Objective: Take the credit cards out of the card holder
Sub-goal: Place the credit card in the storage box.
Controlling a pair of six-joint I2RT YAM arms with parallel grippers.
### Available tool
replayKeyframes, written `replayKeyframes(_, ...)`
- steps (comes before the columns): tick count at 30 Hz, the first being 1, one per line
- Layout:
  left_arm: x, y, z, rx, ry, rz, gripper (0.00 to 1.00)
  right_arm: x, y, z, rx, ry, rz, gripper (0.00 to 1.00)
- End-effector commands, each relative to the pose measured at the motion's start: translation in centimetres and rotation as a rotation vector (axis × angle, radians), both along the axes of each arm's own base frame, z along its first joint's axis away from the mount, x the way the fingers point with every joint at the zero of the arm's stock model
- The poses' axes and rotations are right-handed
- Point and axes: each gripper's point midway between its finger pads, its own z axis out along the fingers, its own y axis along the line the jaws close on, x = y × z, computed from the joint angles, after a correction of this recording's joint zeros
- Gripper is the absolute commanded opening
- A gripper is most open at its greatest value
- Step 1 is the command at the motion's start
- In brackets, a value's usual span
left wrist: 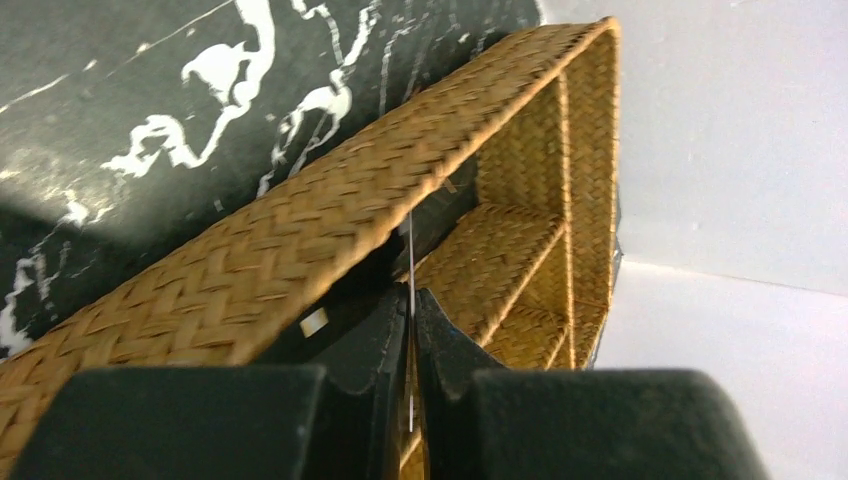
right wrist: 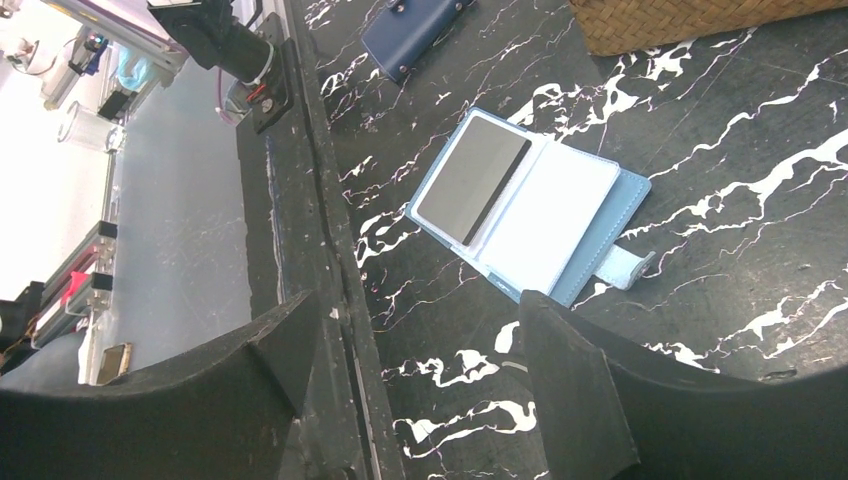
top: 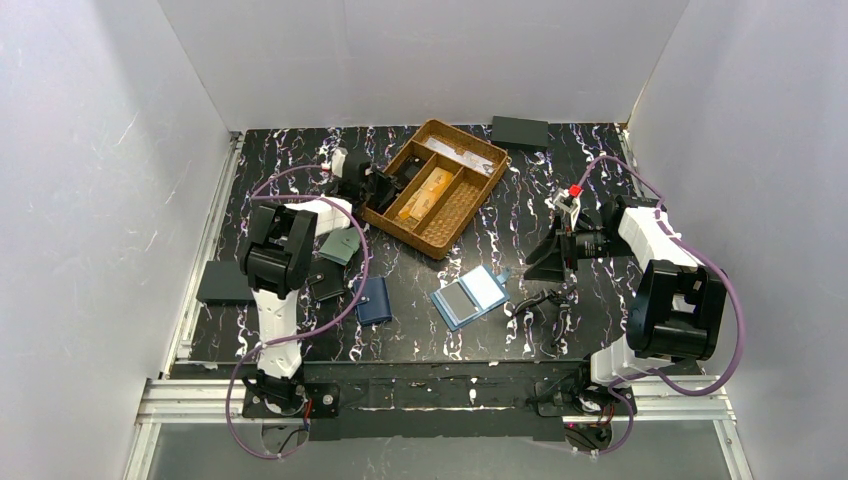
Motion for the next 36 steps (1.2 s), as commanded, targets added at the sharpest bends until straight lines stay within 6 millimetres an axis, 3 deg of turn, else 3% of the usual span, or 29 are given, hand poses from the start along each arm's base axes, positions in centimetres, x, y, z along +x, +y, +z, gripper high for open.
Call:
replayKeyframes(1, -0.1, 0.6, 1.6, 0.013, 0.033, 0.024, 0.16, 0.1, 0.1, 0.9, 0.031, -0.012, -0.005, 0.82)
replayKeyframes(5, -0.8, 0.4, 3.9, 0.012, 0.011, 0.003, 0.43, 0.0, 0.1, 0.8, 0.03, -0.011, -0.001, 0.82)
replayKeyframes(10, -2.4, 0.9, 8.5, 0.061, -0.052, -0.007, 0.57, 0.0, 0.1, 0.7, 0.027, -0.009, 0.002, 0.82)
replayKeyframes(16, -6.5, 2.9, 12.2, 0.177, -0.058, -0.01, 0.78, -0.3, -0.1, 0.6, 0.019, -0.008, 0.015, 0.82)
replayKeyframes(19, -9.3, 4.0, 14.3, 0.242, -0.091, -0.043, 0.89, -0.4, -0.2, 0.6, 0.013, -0.013, 0.021, 0.82)
replayKeyframes(21, -11.9, 4.5, 14.4, 0.282, -0.125, -0.11, 0.97, -0.4, -0.4, 0.6, 0.007, -0.025, 0.024, 0.82)
replayKeyframes(27, -20.7, 3.0, 17.3, 0.285, -0.319, -0.441, 0.98, -0.9, -1.0, 0.8, -0.02, -0.075, 0.036, 0.82)
replayKeyframes(36, -30.8, 3.0, 16.1, 0.152, -0.347, -0.619, 0.98, 0.6, -3.8, 1.0, -0.078, -0.158, -0.11, 0.82)
